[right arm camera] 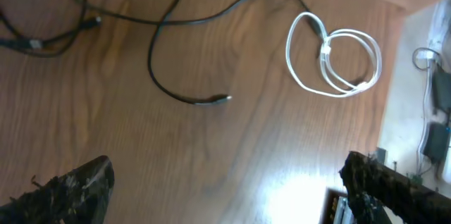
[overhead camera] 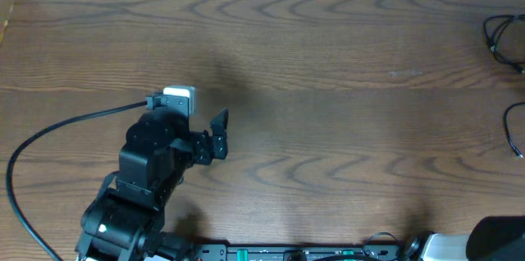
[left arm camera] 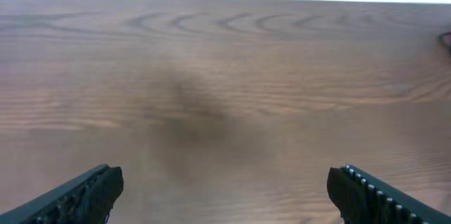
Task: Untangle cables
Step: 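Bring the empty right gripper back onto the table from the right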
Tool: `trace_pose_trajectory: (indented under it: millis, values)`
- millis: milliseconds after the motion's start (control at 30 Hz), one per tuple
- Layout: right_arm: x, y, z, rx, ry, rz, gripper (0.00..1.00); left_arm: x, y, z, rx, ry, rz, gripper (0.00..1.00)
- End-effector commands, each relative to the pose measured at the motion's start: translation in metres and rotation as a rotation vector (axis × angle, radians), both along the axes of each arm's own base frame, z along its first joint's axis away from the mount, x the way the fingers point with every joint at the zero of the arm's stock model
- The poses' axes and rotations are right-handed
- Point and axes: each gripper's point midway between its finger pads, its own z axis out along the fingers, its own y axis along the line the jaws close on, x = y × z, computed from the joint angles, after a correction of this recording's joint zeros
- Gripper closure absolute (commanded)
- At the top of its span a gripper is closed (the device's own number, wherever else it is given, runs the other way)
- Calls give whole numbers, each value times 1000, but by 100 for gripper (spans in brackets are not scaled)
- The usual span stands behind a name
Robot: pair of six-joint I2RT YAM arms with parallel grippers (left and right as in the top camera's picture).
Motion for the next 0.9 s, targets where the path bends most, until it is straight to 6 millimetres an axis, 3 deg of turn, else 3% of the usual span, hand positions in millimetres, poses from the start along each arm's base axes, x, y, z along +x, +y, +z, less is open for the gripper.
trace_pose_trajectory:
  millis: [0, 167, 300, 467, 533, 733, 867]
  values:
    - [-1, 11, -15, 23, 6, 57, 1, -1, 11, 0, 19, 2, 57, 2]
    - [17, 21, -37, 78, -23, 185, 1, -2, 11, -1, 22, 9, 57, 2]
    - [40, 34, -41, 125, -70, 354, 2, 0, 11, 1, 17, -4, 57, 2]
    - [71, 65, -26, 144, -154, 638, 9, 4, 12, 8, 13, -36, 69, 2]
    - [79, 80, -16, 120, -177, 741, 4, 5, 16, 8, 32, -42, 88, 2]
    - [88, 124, 14, 46, -228, 925, 1, 6, 20, 8, 79, -52, 87, 2]
    - [88, 148, 23, -25, -250, 985, 1, 5, 20, 8, 82, -50, 86, 2]
